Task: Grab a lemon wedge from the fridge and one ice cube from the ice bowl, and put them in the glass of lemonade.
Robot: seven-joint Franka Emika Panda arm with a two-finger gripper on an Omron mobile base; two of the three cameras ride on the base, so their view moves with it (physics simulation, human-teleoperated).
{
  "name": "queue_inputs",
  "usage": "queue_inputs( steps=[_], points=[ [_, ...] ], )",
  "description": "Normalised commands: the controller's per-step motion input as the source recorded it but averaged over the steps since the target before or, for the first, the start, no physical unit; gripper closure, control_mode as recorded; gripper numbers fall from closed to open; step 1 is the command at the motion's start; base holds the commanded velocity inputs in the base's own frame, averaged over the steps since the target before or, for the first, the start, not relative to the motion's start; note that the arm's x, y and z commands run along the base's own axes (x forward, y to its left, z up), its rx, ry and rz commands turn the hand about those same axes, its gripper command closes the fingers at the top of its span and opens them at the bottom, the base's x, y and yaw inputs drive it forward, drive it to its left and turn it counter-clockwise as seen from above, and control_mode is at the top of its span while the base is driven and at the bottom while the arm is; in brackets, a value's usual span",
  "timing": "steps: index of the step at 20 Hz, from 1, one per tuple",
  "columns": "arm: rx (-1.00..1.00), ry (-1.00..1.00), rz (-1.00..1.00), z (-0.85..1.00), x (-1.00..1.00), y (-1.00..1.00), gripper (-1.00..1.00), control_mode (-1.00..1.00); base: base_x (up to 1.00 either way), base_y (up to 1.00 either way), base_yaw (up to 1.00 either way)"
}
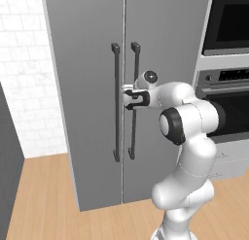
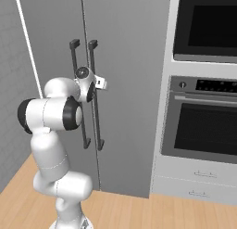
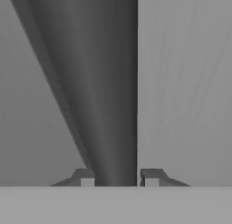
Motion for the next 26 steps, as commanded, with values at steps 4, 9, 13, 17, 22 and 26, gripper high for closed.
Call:
queue_inputs(
  steps=[4, 9, 13, 17, 22, 26],
  points=[
    [-0.02, 0.0, -0.08, 0.0, -0.08, -0.37, 1.0, -1.0, 0.0, 0.0, 0.0],
    [0.0, 0.0, -0.16, 0.0, -0.4, -0.71, 1.0, -1.0, 0.0, 0.0, 0.0],
    [0.0, 0.0, -0.17, 0.01, -0.65, -0.69, 1.0, -1.0, 0.0, 0.0, 0.0],
    [0.01, 0.0, -0.14, 0.06, -0.79, -0.86, 1.0, -1.0, 0.0, 0.0, 0.0],
    [0.03, 0.01, -0.07, 0.11, -0.98, -0.88, 1.0, -1.0, 0.0, 0.0, 0.0],
    [0.02, 0.1, -0.05, 0.21, -0.95, -0.84, 1.0, -1.0, 0.0, 0.0, 0.0]
  ],
)
